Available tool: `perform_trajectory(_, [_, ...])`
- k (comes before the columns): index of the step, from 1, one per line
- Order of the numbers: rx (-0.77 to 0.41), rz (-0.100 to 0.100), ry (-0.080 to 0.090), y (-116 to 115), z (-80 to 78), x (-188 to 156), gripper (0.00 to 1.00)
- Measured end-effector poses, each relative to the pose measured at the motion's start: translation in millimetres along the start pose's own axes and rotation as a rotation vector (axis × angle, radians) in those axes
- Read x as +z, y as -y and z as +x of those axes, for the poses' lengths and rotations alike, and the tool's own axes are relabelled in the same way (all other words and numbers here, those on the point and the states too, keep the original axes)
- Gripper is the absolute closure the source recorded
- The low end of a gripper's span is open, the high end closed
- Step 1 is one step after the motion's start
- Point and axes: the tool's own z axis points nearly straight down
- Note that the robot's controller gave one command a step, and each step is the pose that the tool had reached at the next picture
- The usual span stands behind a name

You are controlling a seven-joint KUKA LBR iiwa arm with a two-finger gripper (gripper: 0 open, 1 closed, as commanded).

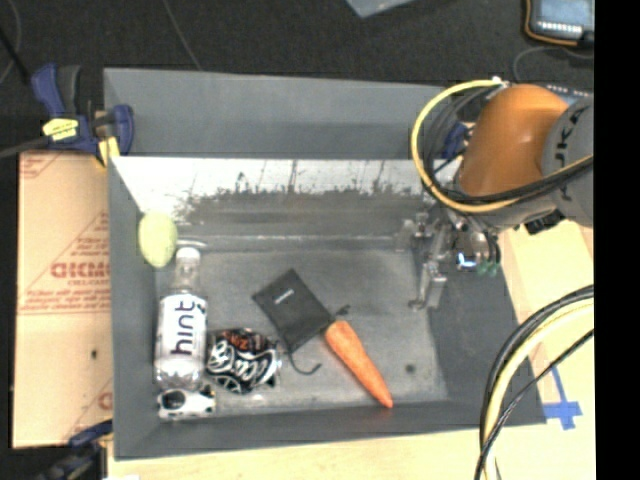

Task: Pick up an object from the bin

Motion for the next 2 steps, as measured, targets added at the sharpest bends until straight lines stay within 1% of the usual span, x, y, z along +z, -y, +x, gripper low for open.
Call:
perform_trajectory(1, [-0.002,0.001,0.007,0,-1.3,-5,0.0])
perform_trajectory(2, [0.158,0.002,0.014,-29,13.5,27,0.0])
